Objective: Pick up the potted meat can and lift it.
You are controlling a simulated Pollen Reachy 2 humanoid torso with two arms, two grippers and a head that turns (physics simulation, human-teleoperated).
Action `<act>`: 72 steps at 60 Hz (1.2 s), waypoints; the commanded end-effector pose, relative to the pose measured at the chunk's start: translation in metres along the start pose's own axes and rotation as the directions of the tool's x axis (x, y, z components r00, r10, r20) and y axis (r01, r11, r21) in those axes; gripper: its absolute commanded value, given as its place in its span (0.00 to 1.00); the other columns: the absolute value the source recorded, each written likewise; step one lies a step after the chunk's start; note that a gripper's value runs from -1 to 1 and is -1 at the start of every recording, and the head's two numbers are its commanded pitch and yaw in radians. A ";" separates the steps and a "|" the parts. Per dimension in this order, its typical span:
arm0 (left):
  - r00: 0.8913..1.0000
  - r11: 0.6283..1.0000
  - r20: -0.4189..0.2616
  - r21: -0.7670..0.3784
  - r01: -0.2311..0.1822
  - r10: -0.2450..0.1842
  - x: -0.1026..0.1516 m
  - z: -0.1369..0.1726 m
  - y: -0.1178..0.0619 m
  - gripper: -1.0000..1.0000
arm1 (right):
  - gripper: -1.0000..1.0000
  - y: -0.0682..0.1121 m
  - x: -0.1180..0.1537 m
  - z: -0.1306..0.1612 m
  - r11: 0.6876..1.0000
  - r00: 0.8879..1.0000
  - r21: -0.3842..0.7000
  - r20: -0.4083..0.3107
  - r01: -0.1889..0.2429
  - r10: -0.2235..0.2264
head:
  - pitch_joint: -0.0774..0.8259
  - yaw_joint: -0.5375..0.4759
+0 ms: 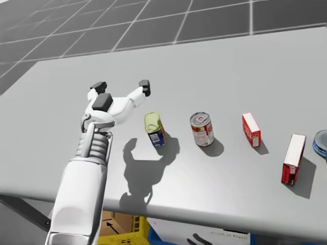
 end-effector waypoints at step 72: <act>0.949 0.997 -0.314 -0.065 -0.051 0.028 -0.051 0.075 -0.042 0.00 | 0.00 0.003 -0.004 -0.004 1.000 1.000 0.007 -0.008 0.012 -0.012 | 0.81 0.94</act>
